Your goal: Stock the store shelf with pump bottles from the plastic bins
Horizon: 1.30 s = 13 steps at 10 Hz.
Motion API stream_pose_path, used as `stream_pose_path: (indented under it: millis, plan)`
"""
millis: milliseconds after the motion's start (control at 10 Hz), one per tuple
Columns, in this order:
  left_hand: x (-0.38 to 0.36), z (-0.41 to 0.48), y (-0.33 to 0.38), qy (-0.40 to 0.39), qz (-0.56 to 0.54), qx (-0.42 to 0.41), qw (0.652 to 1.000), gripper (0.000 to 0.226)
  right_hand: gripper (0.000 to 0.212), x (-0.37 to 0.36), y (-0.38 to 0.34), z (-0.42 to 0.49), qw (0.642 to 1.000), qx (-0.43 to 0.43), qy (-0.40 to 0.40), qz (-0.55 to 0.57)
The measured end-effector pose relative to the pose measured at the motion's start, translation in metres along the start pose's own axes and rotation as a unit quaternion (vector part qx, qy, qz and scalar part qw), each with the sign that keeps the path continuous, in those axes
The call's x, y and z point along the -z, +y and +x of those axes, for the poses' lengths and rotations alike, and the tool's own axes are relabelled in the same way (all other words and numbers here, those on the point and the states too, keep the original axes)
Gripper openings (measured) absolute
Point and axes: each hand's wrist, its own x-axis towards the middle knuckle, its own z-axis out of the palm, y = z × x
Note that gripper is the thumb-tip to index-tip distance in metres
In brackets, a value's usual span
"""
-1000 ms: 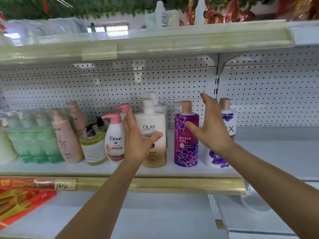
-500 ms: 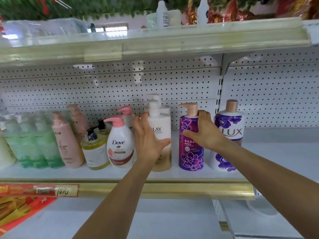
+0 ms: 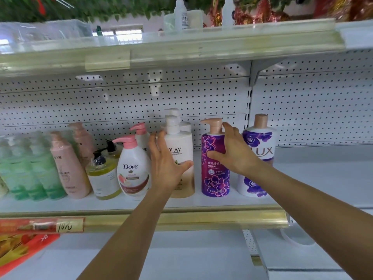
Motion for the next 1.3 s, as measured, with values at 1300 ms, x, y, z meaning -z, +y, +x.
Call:
stream_pose_path:
  millis: [1300]
  plan:
    - [-0.063,-0.101,0.039,-0.197,0.035,0.092,0.975,0.085,0.058,-0.008,0.115,-0.106,0.974,-0.216,-0.049,0.047]
